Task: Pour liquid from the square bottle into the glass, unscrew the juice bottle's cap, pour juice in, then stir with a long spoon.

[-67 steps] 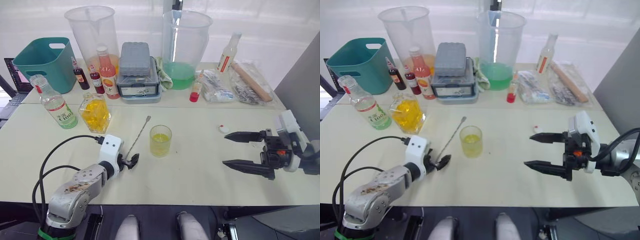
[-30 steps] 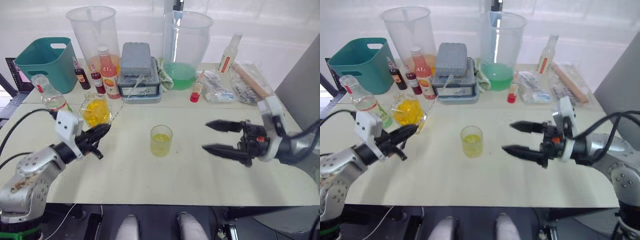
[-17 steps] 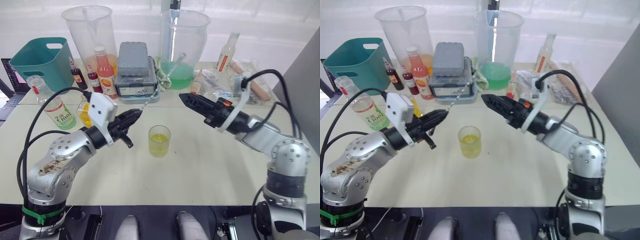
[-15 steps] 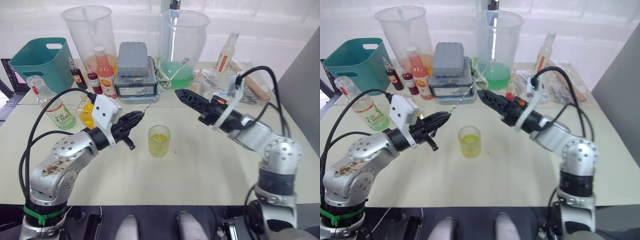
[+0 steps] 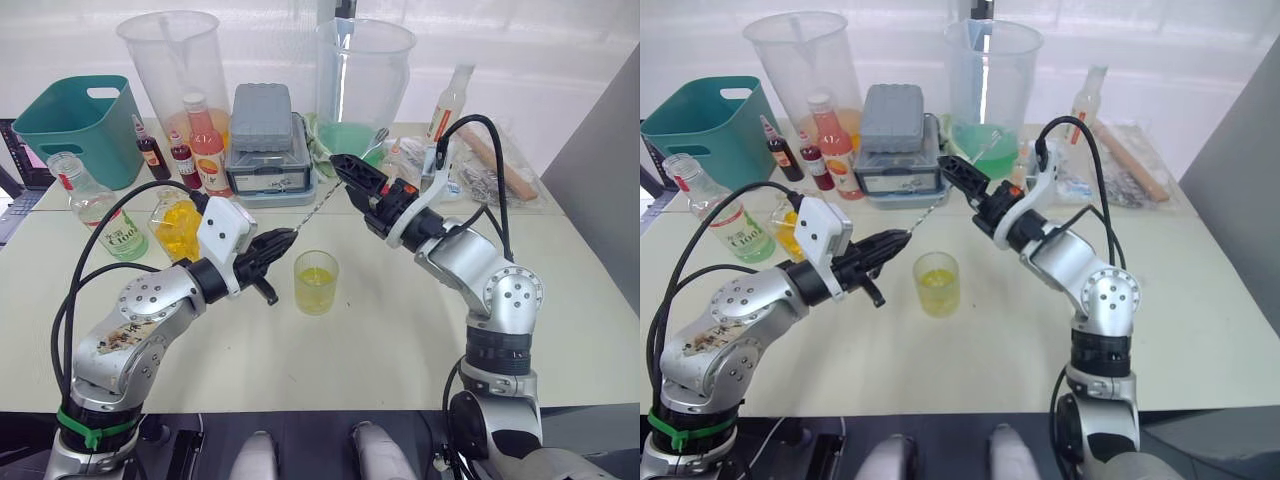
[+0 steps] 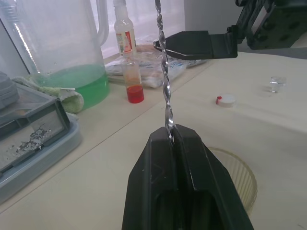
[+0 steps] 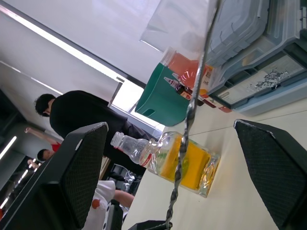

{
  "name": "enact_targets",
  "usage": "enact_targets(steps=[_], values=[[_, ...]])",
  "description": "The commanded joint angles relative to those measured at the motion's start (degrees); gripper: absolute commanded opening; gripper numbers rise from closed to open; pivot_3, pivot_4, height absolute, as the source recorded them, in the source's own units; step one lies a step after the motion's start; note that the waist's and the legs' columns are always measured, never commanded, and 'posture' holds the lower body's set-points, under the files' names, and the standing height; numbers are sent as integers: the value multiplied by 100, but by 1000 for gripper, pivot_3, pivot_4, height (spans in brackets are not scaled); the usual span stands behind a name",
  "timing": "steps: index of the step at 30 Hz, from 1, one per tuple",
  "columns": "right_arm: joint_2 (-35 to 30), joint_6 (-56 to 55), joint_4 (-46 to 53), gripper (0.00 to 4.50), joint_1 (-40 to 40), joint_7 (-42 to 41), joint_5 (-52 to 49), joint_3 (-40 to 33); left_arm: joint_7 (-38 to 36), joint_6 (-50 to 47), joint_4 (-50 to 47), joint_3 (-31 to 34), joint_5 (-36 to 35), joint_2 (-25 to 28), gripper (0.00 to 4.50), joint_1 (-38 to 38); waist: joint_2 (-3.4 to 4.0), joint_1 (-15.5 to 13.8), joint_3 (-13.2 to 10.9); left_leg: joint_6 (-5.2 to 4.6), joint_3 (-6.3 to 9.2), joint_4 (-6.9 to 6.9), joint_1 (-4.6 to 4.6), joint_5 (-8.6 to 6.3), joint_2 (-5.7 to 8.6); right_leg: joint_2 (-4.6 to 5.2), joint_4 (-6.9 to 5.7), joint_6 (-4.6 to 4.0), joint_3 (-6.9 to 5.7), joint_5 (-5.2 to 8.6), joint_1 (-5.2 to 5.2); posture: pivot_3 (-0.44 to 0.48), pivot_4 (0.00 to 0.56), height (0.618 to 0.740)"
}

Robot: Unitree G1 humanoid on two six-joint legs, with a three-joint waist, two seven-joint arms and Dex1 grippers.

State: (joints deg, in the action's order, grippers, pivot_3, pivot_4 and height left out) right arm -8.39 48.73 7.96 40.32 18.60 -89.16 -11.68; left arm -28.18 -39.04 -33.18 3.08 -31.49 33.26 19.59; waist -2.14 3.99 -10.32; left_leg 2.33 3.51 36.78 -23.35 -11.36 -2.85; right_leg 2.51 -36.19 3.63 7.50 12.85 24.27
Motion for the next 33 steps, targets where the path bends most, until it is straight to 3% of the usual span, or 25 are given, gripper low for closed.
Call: enact_targets(steps=[1,3,6,12,17,24,29,33], values=[[-57,-123,5,4500,178,-29,-59,-97,-24,109,-269,40,-5,-7,7,19,0,-1,0,0,0,0,0,0,0,0,0,0,0,0,0,0,150,739],[-78,-134,-47,4500,216,-57,-64,-129,-40,108,-275,30,6,14,7,6,0,2,0,0,0,0,0,0,0,0,0,0,0,0,0,0,150,739],[-113,-107,-72,3744,238,-111,-63,-126,-77,83,-271,-12,32,62,0,8,1,3,-1,0,0,-1,0,0,0,0,0,0,0,0,1,0,150,739],[-53,-136,-77,1569,228,-159,-87,-110,-19,0,-251,-121,16,11,0,109,1,2,-1,0,0,-1,-1,0,0,0,1,1,0,1,1,0,150,739],[-147,-97,-128,11,140,-262,-9,-151,56,-48,-172,-170,-16,-90,0,151,1,0,-1,0,0,-2,-1,0,0,0,2,1,0,1,1,0,150,739],[-412,-49,-74,11,87,-450,50,-223,-7,-229,-260,-26,-219,-76,0,39,1,2,-1,0,0,-3,-2,0,0,0,3,2,0,1,2,0,150,739],[-672,-68,-110,0,146,-761,167,-277,-207,-504,-264,493,-1059,-70,1643,9,1,2,-1,0,0,-3,-6,0,0,0,6,3,0,2,3,0,150,739],[-644,-231,-93,0,394,-903,46,-424,-487,-797,-151,1149,-2017,228,2983,138,6,27,-4,-1,0,-5,-6,0,-1,-1,5,7,0,5,8,0,150,739]])
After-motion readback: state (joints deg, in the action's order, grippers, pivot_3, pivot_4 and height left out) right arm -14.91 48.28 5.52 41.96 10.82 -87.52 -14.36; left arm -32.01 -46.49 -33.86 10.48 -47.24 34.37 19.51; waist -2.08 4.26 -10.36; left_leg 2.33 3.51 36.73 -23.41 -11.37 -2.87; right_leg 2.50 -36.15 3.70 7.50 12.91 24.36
